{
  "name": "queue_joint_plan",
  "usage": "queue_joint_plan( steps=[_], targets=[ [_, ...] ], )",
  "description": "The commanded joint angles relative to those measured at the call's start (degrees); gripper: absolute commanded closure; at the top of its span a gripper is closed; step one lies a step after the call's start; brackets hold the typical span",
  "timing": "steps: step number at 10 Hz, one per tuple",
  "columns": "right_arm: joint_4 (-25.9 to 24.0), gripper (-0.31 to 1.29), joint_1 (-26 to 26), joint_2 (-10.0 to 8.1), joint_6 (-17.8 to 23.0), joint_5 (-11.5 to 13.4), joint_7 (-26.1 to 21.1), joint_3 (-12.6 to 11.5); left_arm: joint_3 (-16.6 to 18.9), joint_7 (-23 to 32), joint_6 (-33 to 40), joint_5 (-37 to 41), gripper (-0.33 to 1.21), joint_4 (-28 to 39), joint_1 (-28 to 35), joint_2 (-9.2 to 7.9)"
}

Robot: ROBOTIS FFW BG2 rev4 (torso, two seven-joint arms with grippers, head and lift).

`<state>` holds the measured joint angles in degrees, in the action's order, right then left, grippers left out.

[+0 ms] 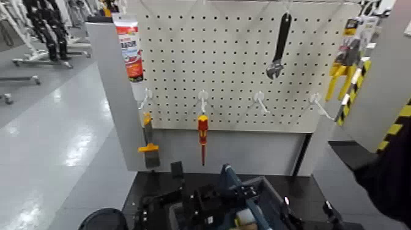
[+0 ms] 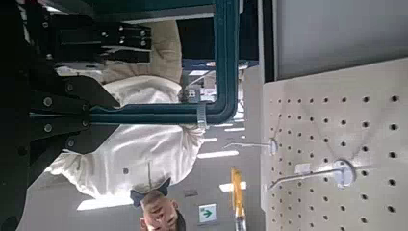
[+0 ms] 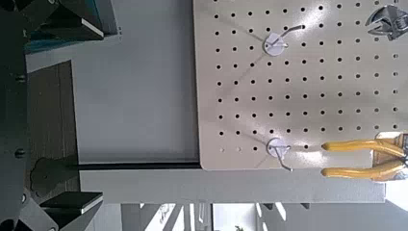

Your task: Grasp the handle of the crate.

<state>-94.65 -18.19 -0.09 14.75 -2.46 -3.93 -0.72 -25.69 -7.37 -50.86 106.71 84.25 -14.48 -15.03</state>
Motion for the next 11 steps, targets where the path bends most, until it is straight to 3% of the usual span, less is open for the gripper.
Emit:
queue_joint_plan(
  steps=[1, 3, 8, 11],
  targets=[
    [0.1, 0.13, 0.0, 1.14, 0.2, 0.0, -0.3, 0.0, 0.0, 3.1, -1.1, 3.9, 1.19, 3.5, 1.9, -2.11],
    [0.1, 0.13, -0.1, 1.14, 0.5, 0.0, -0.5, -0.1, 0.6, 3.9, -1.4, 5.4, 1.19, 5.1, 3.1, -3.60],
    [-0.4, 0.13, -0.2, 0.97, 0.2, 0.0, -1.8, 0.4, 1.7, 3.8, -2.0, 5.5, 1.19, 5.8, 3.9, -3.34],
    [-1.1, 0.13, -0.3, 0.97, -0.5, 1.4, -2.2, 0.3, 1.7, 3.7, -2.0, 5.5, 1.19, 5.7, 4.0, -3.42]
  ],
)
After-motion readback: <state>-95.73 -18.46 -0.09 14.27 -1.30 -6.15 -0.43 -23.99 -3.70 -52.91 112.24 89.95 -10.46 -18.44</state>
